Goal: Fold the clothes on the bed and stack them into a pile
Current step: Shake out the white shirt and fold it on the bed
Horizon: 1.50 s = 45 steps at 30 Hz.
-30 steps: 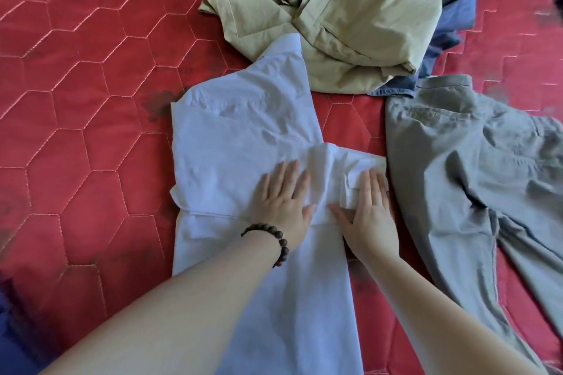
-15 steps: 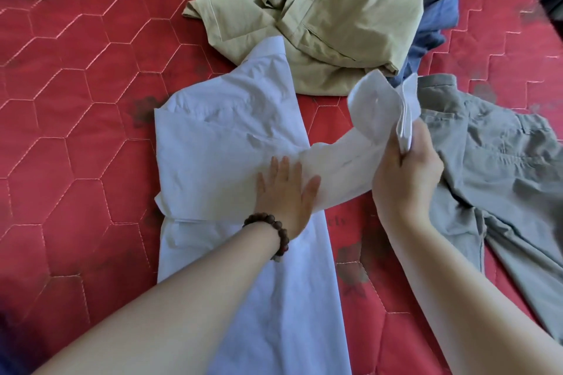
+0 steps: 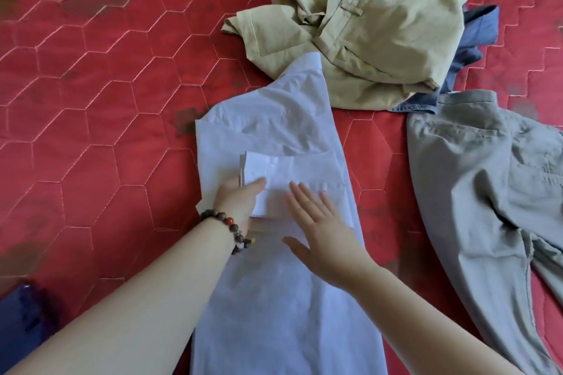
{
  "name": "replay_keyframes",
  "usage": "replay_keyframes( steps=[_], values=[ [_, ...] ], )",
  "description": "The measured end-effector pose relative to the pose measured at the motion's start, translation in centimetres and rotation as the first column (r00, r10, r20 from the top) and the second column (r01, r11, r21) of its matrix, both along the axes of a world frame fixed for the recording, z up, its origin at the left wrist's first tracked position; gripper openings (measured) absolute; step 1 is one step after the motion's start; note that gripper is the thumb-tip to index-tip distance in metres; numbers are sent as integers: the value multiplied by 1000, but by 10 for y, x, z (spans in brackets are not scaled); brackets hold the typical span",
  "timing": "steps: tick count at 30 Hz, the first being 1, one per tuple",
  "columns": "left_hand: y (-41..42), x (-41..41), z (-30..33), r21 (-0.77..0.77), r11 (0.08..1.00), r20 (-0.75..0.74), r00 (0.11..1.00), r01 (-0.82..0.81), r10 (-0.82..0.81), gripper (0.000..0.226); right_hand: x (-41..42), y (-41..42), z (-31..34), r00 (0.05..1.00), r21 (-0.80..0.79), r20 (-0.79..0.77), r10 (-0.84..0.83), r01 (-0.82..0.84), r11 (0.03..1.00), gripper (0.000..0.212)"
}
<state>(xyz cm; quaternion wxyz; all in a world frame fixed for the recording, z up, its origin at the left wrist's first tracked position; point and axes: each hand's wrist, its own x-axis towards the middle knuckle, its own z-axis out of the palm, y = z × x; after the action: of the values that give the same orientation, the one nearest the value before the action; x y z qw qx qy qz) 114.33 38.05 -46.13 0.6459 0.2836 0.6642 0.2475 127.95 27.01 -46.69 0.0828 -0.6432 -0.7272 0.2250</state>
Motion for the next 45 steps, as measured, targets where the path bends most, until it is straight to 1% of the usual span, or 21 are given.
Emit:
replay_keyframes(
  steps=[2,4,7,11,14,16,18,20,21,23,25,28,30,31,33,35,36,39,40,41,45],
  values=[
    [1,-15,-4,36,999,27,1000,10,-11,6,4,-7,-7,992,66,67,-109,105,992,74],
    [0,-30,-7,95,991,-91,992,92,-83,8,11,-10,-13,972,59,124,-201,195,979,74],
    [-1,-44,-12,174,964,-247,957,200,-154,5,20,-13,-23,951,-31,183,-251,261,965,80],
    [9,-50,-14,233,942,-274,946,239,-173,13,24,2,-22,939,-21,175,-296,304,952,76],
    [12,-48,-13,314,932,-241,965,182,-107,8,28,25,-12,921,202,106,-375,349,915,63],
    [13,-48,-13,342,926,-255,964,158,-70,12,32,32,-10,923,344,112,-367,311,886,63],
    [9,-51,-18,300,927,-325,938,224,-121,16,33,27,-14,938,254,205,-281,226,940,75],
    [7,-55,-18,237,935,-340,925,262,-173,15,34,16,-21,925,45,331,-186,181,982,87],
    [9,-57,-17,223,939,-321,929,263,-184,16,36,12,-23,916,-7,365,-168,183,983,86],
    [16,-61,-13,215,943,-252,948,253,-197,13,41,17,-19,909,18,375,-183,191,982,78],
    [23,-62,-11,207,948,-199,959,241,-200,12,46,29,-10,915,141,325,-240,204,969,75],
    [29,-61,-12,200,938,-263,938,283,-227,18,48,39,-1,912,303,224,-342,268,914,81],
    [26,-60,-15,237,917,-380,900,319,-215,21,46,35,-1,920,238,253,-300,241,941,86],
    [23,-61,-15,280,909,-420,891,308,-173,21,43,31,-5,920,153,289,-263,227,962,87],
    [9,-67,-10,426,851,-473,878,307,-80,31,41,18,-17,922,15,325,-209,216,976,81],
    [-6,-76,-9,552,688,-562,820,471,-111,51,42,9,-23,926,18,312,-213,218,976,71],
    [-13,-81,-12,543,590,-633,753,597,-179,61,42,7,-24,930,45,293,-221,217,975,70],
    [-22,-89,-29,293,352,-827,420,889,-373,82,40,7,-28,936,92,271,-227,209,974,69],
    [-23,-89,-34,237,326,-852,357,915,-383,82,40,9,-29,935,80,279,-218,204,976,68],
    [-22,-88,-37,216,326,-867,335,920,-370,80,41,11,-30,935,56,291,-204,197,979,66],
    [-18,-80,-41,222,371,-886,345,902,-309,74,53,21,-28,919,64,336,-205,195,979,71]
  ],
)
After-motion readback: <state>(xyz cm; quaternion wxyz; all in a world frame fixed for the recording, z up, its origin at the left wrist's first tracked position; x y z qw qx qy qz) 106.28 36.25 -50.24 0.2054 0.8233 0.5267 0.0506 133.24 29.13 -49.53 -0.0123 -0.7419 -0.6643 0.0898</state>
